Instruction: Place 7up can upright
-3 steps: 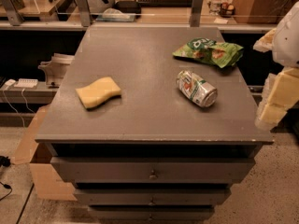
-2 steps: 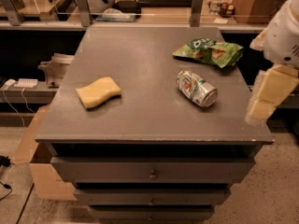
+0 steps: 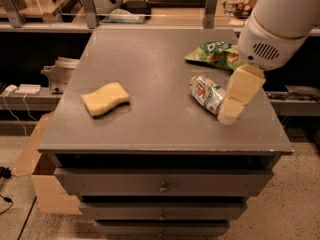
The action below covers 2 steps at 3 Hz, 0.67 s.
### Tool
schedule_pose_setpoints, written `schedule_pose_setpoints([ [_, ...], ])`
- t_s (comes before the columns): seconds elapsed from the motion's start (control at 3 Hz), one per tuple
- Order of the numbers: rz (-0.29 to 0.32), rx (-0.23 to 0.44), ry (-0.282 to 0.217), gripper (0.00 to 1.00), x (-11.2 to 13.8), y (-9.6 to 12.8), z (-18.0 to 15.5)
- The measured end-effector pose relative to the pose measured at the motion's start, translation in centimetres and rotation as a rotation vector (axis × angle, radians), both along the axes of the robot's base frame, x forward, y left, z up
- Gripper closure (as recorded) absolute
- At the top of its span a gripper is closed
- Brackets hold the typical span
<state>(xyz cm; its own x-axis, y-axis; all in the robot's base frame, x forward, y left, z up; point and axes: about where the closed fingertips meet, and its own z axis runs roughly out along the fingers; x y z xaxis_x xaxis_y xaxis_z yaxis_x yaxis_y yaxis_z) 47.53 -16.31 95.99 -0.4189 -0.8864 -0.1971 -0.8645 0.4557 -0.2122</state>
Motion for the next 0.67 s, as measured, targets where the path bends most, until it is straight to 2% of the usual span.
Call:
schedule_pose_setpoints([
  [0.67,-0.047,0.023,0.003,0.0,0.99,0.82,-0.21],
])
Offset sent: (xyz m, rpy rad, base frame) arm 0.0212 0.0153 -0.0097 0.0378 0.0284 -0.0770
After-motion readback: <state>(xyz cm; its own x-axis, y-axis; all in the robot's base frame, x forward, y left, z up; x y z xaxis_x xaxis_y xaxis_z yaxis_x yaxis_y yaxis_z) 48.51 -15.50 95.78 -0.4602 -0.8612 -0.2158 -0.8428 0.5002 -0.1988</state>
